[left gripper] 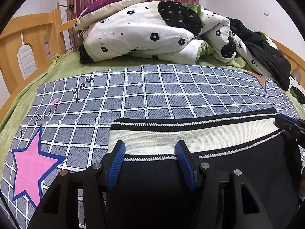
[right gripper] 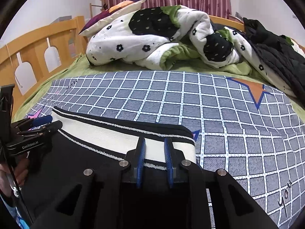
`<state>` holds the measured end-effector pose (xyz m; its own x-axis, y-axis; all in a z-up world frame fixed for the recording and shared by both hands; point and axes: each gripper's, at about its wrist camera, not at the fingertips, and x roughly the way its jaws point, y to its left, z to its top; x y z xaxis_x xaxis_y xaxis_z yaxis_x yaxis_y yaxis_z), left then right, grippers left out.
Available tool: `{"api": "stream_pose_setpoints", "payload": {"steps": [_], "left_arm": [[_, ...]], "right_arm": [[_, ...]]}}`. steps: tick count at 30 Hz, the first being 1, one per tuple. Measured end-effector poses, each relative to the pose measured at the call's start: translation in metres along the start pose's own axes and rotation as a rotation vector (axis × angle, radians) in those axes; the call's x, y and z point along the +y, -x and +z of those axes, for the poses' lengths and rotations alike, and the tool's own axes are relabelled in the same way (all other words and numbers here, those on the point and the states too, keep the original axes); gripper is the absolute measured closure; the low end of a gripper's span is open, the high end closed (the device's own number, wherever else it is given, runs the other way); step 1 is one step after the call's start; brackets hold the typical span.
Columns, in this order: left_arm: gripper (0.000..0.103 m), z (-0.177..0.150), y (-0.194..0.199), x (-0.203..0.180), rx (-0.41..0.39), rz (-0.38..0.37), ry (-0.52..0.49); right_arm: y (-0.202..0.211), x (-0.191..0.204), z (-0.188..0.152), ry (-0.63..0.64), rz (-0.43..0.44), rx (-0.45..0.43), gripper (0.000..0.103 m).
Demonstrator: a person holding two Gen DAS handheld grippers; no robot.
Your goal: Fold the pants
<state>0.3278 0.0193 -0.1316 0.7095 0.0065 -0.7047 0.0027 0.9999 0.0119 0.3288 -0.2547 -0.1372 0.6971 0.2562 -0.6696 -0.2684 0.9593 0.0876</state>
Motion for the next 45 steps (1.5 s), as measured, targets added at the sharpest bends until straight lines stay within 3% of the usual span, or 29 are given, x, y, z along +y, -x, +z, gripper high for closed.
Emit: {"api": "stream_pose_setpoints", "payload": {"steps": [9,19,27,34,41,45], "left_arm": [[0.050,0.000,0.002,0.006,-0.016,-0.028,0.034],[0.049,0.000,0.003,0.004,-0.009,-0.021,0.029],[0.048,-0.002,0.010,0.002,0.080,-0.101,-0.040],[0.048,-0.047,0.058,-0.004,0.212,-0.140,-0.050],[0.048,-0.113,0.120,0.008,0.185,-0.207,0.012],[0.044,-0.141,0.141,0.007,0.199,-0.154,-0.049]], "right_arm": [[-0.006,0.009,-0.001,0.033,-0.075,-0.016,0.083],[-0.008,-0.002,0.000,-0.019,-0.018,-0.002,0.083],[-0.005,-0.001,0.000,0.011,-0.024,0.025,0.083],[0.035,0.004,-0.014,0.018,-0.019,0.156,0.083],[0.087,0.011,-0.074,-0.032,0.026,0.208,0.083],[0.101,0.014,-0.105,-0.040,0.012,0.233,0.083]]}}
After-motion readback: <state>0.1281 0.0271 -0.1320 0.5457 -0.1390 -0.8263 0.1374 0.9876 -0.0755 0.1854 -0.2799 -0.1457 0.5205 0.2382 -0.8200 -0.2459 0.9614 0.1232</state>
